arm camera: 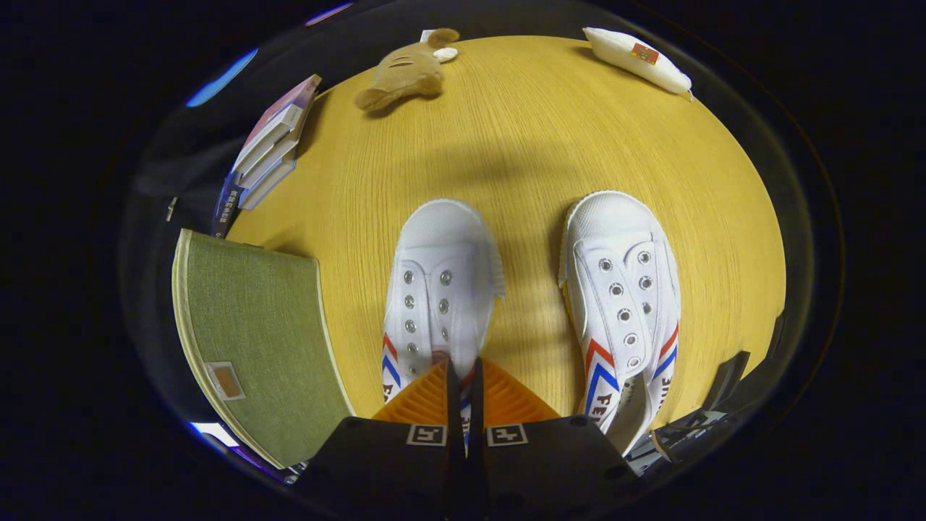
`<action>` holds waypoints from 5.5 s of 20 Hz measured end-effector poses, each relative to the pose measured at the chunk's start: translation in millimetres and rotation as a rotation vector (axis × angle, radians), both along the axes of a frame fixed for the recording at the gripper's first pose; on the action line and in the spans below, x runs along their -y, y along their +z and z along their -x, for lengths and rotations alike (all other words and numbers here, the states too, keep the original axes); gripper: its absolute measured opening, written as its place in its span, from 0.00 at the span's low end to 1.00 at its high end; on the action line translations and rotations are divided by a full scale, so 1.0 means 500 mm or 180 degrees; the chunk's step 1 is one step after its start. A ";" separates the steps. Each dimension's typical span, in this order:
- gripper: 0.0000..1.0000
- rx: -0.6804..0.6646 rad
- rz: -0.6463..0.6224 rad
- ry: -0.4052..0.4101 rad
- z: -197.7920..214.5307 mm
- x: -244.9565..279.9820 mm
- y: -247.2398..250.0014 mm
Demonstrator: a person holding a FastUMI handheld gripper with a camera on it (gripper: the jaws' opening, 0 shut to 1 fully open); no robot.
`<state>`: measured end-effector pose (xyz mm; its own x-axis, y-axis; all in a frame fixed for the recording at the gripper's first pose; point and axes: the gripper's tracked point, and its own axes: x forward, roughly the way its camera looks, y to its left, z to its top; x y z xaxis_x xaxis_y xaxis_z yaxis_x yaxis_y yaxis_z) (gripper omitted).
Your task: Open the storage box then place both shoes into the box .Put the left shoe in first, then the right shoe, with the right side of both shoes facing outward in a uniform manner.
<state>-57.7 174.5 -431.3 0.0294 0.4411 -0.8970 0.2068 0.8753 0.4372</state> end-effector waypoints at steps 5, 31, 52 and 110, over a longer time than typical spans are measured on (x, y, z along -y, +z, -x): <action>0.05 0.0064 -0.0155 -0.0098 -0.004 0.008 0.049; 0.05 0.0093 -0.0891 0.0342 -0.058 -0.414 0.441; 0.48 -0.0251 -0.0625 0.0675 0.014 -0.558 0.265; 0.12 -0.0248 -0.0125 0.0096 0.032 0.227 -0.109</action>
